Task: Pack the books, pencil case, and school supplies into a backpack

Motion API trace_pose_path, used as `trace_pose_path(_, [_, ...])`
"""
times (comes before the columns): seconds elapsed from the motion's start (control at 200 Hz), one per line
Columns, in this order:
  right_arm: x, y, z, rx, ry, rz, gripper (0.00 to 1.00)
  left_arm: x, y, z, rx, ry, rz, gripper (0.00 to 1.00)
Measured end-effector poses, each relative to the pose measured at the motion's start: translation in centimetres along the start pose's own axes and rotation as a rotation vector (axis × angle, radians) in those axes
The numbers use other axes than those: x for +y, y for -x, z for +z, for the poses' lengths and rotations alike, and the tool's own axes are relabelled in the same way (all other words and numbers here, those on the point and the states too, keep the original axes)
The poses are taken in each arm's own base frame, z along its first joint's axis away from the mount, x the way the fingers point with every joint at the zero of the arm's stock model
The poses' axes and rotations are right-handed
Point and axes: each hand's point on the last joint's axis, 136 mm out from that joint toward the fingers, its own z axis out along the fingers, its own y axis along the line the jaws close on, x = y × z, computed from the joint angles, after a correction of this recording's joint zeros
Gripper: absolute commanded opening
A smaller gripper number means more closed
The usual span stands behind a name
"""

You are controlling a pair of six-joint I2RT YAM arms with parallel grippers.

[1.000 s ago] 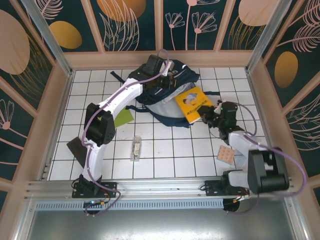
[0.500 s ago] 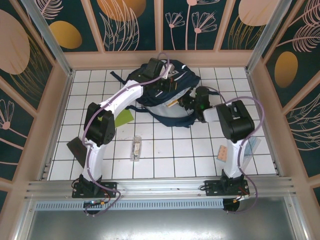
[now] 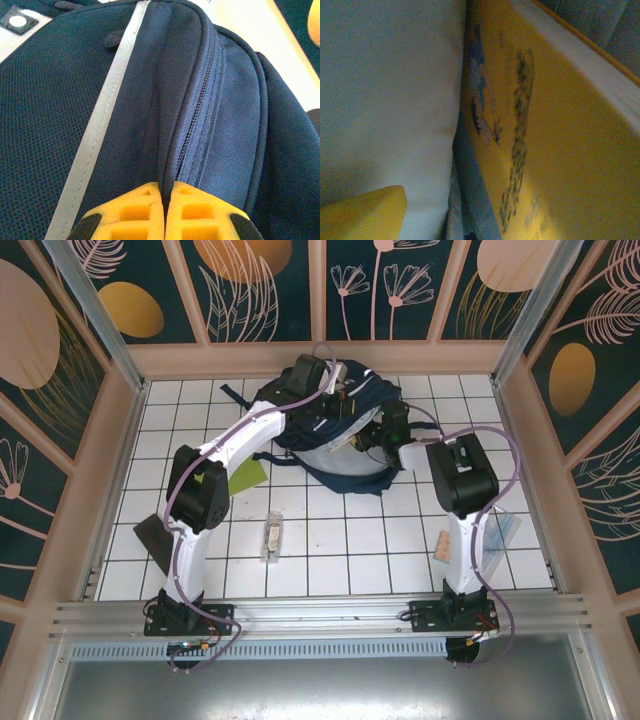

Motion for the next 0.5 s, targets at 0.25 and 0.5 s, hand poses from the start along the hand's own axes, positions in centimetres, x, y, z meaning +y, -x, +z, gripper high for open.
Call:
trace_pose_path(0.25, [-1.5, 1.2, -5.5, -0.058, -0.199, 0.003, 0.99, 0.0, 0.5, 0.0, -0.021, 0.004, -0.019, 0.00])
trace_pose_path(0.5, [-2.0, 0.9, -10.3, -0.045, -0.303, -0.065, 0.95, 0.0, 0.6, 0.0, -0.026, 0.005, -0.033, 0.00])
